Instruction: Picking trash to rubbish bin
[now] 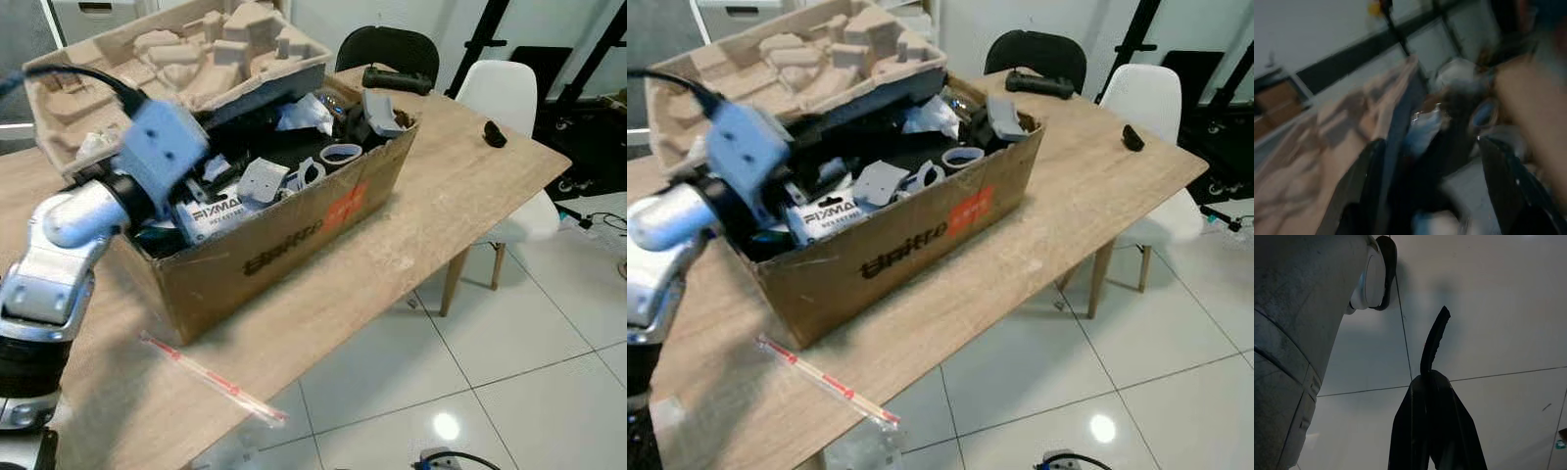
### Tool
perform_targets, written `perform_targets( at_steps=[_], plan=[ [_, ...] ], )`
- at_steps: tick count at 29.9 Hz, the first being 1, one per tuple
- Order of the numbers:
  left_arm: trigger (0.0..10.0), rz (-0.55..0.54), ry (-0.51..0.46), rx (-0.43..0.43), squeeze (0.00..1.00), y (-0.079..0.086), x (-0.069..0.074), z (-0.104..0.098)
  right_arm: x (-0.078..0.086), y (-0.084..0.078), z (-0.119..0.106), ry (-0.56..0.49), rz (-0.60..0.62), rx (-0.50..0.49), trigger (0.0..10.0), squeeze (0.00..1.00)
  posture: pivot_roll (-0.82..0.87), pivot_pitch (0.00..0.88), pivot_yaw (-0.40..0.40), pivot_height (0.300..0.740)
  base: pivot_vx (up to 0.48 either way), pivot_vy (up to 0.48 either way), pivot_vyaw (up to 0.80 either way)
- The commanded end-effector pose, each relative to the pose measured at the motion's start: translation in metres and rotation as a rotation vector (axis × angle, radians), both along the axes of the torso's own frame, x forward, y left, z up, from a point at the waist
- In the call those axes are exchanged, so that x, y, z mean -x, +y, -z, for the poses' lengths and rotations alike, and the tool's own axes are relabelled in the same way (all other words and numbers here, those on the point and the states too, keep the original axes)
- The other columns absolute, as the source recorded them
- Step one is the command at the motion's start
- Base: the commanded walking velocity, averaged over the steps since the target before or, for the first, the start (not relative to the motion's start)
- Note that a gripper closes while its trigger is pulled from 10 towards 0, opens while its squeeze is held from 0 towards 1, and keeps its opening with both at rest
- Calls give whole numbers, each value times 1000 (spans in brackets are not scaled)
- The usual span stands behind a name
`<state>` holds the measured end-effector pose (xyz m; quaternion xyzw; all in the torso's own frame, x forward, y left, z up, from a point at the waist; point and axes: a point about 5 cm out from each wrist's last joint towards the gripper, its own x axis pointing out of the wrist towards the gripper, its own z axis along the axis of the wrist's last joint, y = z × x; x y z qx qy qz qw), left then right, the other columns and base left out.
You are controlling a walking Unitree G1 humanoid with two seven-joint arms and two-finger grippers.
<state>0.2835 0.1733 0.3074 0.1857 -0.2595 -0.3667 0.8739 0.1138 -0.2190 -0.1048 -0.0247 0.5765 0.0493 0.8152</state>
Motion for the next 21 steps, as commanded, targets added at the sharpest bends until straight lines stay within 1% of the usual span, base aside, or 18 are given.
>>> perform_targets(
  at_steps=[1,2,3,4,6,7,8,9,10,11,12,13,14,17,20,21],
  plan=[
    [10000,194,5,138,0,-2,18,-9,6,2,2,12,20,-16,10000,0,92,100,-51,740,0,0,0],
    [10000,288,27,185,0,-3,26,-8,6,2,2,11,21,-21,10000,0,92,100,-51,740,0,0,0],
    [10000,343,38,195,0,-3,31,-5,6,3,2,11,21,-23,10000,0,92,100,-51,740,0,0,0],
    [10000,370,46,206,0,-5,34,-3,6,2,2,11,22,-24,10000,0,93,103,-52,740,0,0,0],
    [10000,370,46,206,0,-5,34,-3,6,2,2,11,22,-24,10000,0,93,103,-52,740,0,0,0],
    [10000,384,51,252,0,-4,34,-2,6,2,2,10,23,-25,10000,0,93,103,-52,740,0,0,0],
    [10000,384,51,252,0,-4,34,-2,6,2,2,10,23,-25,10000,0,93,103,-52,740,0,0,0],
    [10000,432,39,492,0,7,32,-4,6,2,2,12,24,-22,10000,0,95,104,-55,740,0,0,0],
    [10000,479,38,609,0,15,33,-4,6,2,2,13,24,-20,10000,0,101,102,-57,740,0,0,0],
    [10000,479,38,609,0,15,33,-4,6,2,2,13,24,-20,10000,0,101,102,-57,740,0,0,0],
    [10000,511,40,678,0,22,34,-2,5,2,2,13,23,-20,10000,0,101,102,-57,740,0,0,0],
    [10000,543,57,705,0,27,35,5,5,2,2,10,20,-22,10000,0,102,103,-56,740,0,0,0],
    [10000,543,57,705,0,27,35,5,5,2,2,10,20,-22,10000,0,102,103,-56,740,0,0,0],
    [10000,612,123,690,0,33,43,24,3,4,1,8,-5,-25,10000,0,102,103,-56,740,0,0,773],
    [10000,626,154,693,0,35,44,30,2,5,1,7,-13,-32,10000,0,103,101,-61,740,0,0,769],
    [10000,646,167,693,0,35,47,33,1,5,1,7,-15,-34,10000,0,103,101,-61,740,0,0,769]
  ],
)
